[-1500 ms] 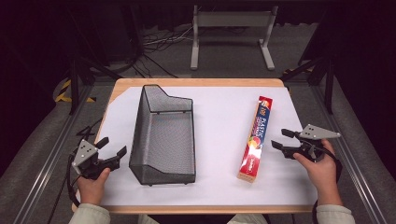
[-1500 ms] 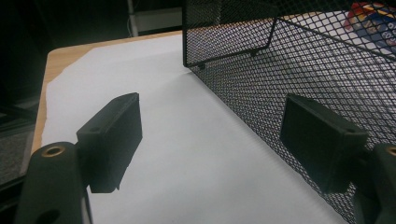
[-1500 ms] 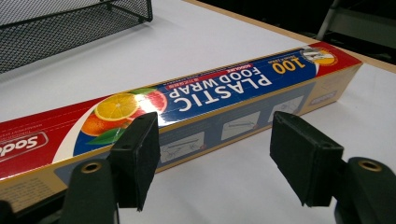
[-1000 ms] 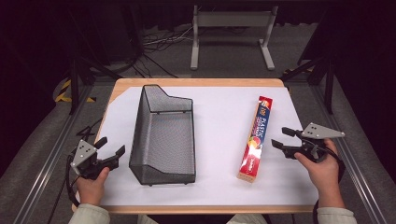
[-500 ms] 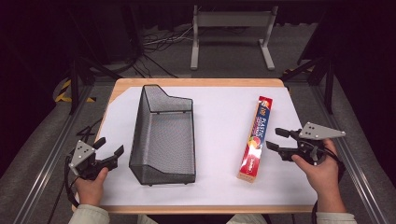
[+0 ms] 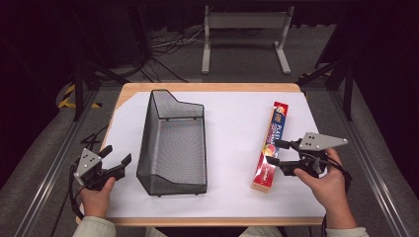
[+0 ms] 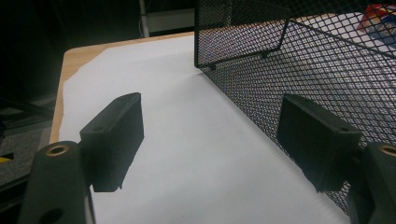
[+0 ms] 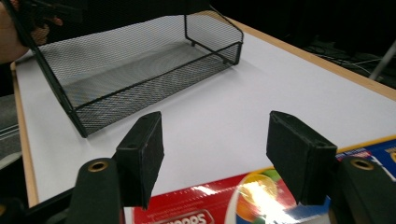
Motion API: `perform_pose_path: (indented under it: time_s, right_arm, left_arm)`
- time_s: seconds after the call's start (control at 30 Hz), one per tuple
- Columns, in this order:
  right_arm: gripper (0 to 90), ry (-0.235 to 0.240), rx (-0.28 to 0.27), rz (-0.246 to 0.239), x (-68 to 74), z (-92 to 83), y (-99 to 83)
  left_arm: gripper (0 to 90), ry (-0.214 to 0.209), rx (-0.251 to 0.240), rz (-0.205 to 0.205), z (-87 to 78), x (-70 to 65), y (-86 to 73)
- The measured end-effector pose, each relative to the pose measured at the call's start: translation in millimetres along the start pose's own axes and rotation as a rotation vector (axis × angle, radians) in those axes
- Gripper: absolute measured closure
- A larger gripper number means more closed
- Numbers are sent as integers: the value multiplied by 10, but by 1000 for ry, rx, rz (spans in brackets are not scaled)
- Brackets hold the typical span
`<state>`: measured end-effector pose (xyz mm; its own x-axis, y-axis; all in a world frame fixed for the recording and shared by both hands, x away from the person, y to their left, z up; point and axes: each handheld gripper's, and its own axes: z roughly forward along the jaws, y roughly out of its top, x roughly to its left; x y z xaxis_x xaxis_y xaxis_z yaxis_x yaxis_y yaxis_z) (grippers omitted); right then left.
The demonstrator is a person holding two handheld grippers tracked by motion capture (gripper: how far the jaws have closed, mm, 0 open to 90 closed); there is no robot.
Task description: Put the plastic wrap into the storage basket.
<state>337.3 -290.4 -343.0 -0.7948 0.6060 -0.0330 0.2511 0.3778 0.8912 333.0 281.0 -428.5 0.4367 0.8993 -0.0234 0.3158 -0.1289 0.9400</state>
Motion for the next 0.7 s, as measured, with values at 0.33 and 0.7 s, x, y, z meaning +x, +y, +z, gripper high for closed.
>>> perform_pose_path:
  time_s: [0.33,0.7]
  right_arm:
    - [366,87,3,11,196,188,59]
    - [468,89,42,5,296,379,32]
  left_arm:
    - [239,-1,1,2,10,-2,-3]
    - [239,2,1,1,13,-3,-4]
